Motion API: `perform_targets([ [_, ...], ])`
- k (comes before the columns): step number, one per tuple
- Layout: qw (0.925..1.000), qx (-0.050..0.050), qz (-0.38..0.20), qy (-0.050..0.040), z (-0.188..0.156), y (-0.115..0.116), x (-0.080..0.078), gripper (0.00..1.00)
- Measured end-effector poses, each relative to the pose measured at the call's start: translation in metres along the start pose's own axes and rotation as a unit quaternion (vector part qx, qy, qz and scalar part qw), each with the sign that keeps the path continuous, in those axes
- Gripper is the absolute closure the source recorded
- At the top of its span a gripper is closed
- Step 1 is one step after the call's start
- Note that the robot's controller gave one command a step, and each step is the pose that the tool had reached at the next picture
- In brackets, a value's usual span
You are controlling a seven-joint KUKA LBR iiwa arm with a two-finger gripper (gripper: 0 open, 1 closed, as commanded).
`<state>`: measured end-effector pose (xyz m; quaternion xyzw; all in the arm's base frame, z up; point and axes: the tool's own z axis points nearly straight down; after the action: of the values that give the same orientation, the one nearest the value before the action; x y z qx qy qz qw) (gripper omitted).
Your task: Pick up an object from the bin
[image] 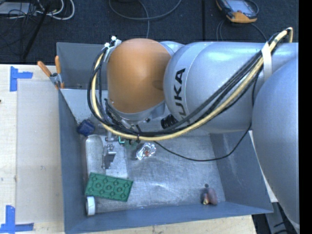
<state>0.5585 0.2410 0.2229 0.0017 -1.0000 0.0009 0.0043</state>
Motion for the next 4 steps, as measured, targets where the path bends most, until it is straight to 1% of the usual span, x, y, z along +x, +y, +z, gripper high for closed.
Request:
perform_targets([
  [1, 0.9943, -0.001, -0.106, -0.0058, 0.143, -0.012, 0.072, 0.0],
  [2, 0.9351, 0.0, -0.354, -0.0044, 0.124, 0.006, 0.074, 0.0],
  [3, 0.9454, 0.001, -0.326, -0.0048, 0.124, -0.02, 0.051, 0.0],
  [4, 0.956, -0.001, -0.293, -0.0041, 0.153, -0.019, 0.043, 0.0],
])
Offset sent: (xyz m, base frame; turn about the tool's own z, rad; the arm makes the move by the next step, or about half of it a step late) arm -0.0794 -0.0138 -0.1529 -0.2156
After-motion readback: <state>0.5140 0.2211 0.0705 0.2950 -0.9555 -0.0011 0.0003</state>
